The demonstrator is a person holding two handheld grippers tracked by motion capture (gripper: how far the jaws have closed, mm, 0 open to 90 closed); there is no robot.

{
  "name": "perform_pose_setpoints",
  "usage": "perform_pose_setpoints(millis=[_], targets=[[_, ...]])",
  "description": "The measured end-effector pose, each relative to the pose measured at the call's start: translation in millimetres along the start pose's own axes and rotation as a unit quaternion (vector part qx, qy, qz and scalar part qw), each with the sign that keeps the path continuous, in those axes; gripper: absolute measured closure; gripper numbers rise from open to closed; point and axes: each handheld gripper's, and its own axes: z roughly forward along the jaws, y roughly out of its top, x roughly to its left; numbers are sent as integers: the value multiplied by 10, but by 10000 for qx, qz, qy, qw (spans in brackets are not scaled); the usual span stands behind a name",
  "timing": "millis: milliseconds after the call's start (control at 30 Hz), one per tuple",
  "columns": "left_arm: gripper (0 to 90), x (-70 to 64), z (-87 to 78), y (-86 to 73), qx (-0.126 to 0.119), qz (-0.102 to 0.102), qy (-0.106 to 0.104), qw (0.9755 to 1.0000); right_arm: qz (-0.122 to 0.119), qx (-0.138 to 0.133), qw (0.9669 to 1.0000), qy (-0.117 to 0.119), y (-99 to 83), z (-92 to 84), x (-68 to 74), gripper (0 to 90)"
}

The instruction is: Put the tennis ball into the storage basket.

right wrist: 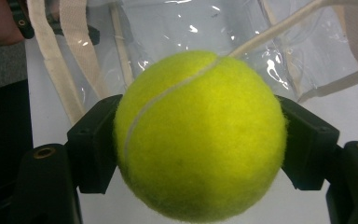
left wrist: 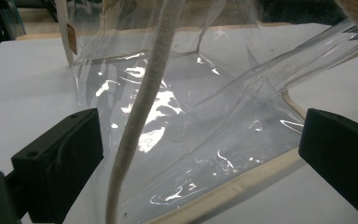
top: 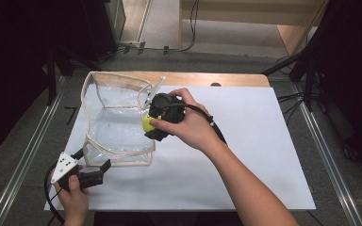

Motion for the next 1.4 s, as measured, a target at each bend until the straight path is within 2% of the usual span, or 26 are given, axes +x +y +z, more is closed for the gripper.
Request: perform_pose_setpoints(millis=[500,1233,1333,1400], targets=[[0,-4,5,0,-5,-3,12,10000,-125,-62,9999,83,113,-34,52,228],[0,1,1,0,-12,-20,-6,10000,-396,-81,9989,246,378,174,199,226],[0,0,1,0,-20,-32,-1,10000,-419,-102,9989,172,409,206,219,222],[0,1,2,0,-29,-37,-7,10000,-406,-178,9989,136,423,217,227,181]])
